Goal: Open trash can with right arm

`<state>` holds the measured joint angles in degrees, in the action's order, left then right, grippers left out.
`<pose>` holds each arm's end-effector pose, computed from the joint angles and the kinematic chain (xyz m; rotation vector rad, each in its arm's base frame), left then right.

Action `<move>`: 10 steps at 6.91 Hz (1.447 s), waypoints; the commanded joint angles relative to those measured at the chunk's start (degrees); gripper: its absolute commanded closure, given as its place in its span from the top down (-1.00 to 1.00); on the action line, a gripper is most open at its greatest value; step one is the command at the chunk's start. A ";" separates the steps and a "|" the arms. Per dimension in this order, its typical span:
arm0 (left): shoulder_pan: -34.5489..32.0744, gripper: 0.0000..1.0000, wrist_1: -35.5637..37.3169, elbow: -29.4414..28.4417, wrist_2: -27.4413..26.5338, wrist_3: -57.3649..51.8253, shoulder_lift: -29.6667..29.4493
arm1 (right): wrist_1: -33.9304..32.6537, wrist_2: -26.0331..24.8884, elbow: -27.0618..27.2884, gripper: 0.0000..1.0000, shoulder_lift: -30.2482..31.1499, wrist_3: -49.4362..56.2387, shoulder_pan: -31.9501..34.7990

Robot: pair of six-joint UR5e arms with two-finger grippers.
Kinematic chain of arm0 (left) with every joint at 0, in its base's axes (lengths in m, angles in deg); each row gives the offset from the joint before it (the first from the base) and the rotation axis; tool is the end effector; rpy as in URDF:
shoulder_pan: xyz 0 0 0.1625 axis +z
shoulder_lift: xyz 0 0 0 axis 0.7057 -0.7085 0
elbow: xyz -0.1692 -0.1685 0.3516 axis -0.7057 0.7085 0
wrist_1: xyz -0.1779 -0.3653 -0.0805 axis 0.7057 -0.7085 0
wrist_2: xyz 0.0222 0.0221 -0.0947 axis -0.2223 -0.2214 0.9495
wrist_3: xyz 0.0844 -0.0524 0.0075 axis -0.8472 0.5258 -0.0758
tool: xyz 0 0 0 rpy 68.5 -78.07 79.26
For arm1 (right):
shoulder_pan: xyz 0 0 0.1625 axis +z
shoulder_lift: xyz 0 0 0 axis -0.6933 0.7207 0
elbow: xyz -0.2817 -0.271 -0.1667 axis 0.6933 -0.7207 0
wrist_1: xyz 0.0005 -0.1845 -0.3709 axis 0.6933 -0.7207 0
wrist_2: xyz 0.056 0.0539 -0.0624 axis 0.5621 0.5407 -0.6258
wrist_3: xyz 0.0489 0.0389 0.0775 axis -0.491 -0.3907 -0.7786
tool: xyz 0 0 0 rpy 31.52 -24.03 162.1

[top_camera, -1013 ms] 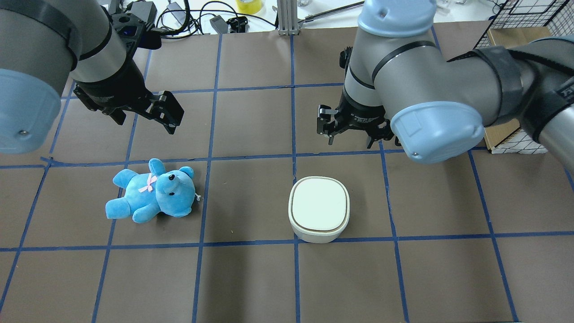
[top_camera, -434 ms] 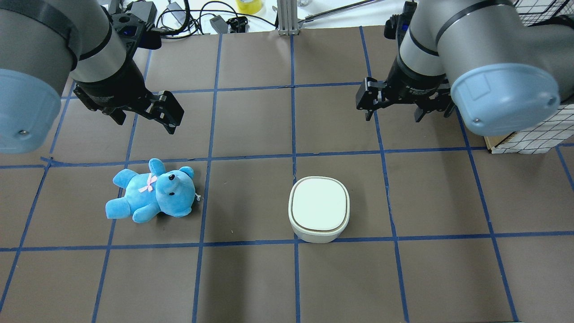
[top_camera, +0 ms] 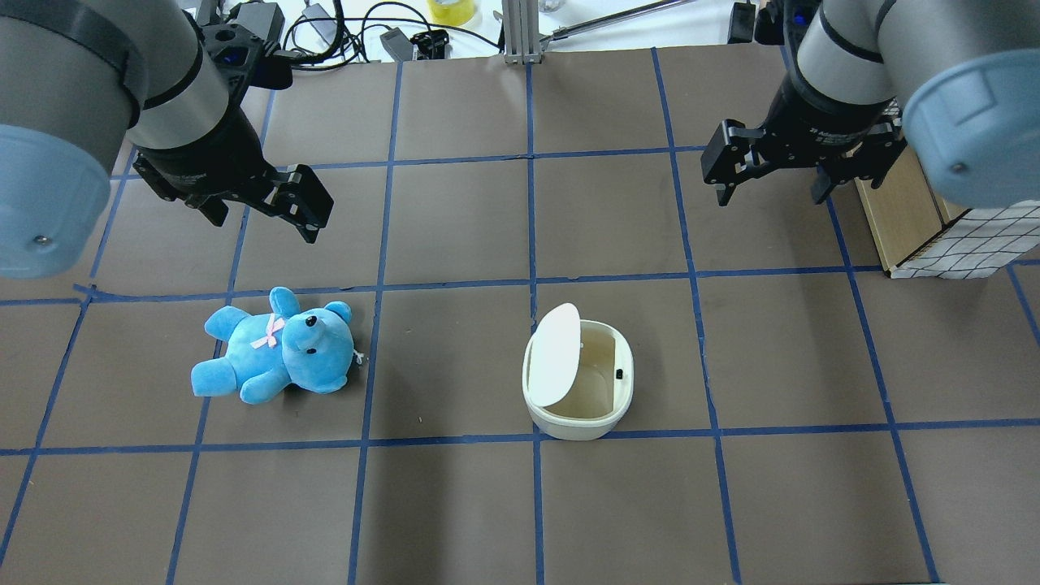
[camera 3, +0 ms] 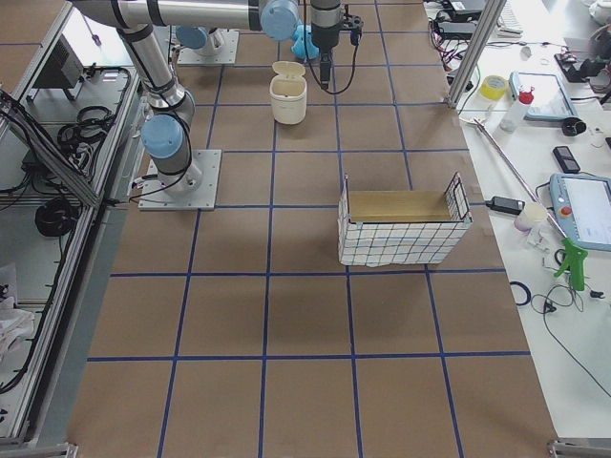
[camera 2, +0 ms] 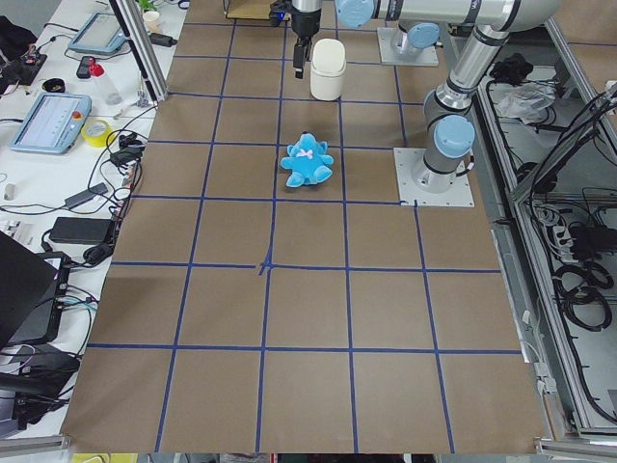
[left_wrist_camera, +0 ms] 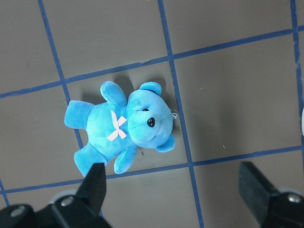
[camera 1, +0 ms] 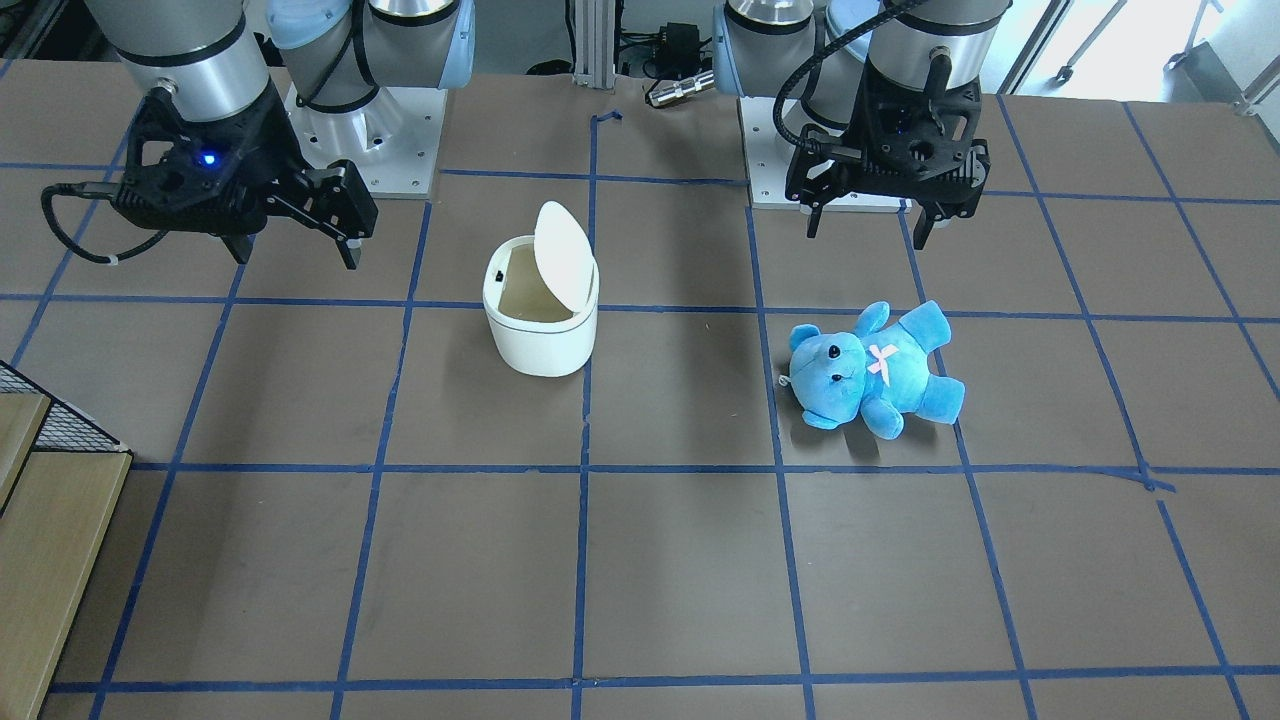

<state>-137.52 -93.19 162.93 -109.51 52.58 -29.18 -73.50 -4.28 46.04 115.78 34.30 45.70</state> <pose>-0.1446 -0.4538 0.4903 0.2918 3.0275 -0.0717 0.1283 -0.4762 0.4822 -0.0653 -3.1251 0.0546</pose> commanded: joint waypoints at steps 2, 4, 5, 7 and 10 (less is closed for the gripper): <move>0.00 1.00 0.00 0.00 0.00 0.00 0.00 | 2.21 -0.24 -2.03 1.00 1.53 -0.33 -0.29; 0.00 1.00 0.00 0.00 0.00 0.00 0.00 | 3.16 0.46 -2.12 1.00 1.79 -0.32 -0.21; 0.00 1.00 0.00 0.00 0.00 0.00 0.00 | 4.56 1.16 -2.12 1.00 1.88 -0.24 -0.21; 0.00 1.00 0.00 0.00 0.00 0.00 0.00 | 5.97 1.08 -1.42 1.00 1.71 -0.24 -0.12; 0.00 1.00 0.00 0.00 0.00 0.00 0.00 | 6.51 0.91 -1.60 1.00 1.62 -0.32 -0.21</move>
<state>-137.52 -93.19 162.93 -109.51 52.58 -29.18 -67.08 -3.34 44.48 117.43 34.01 45.50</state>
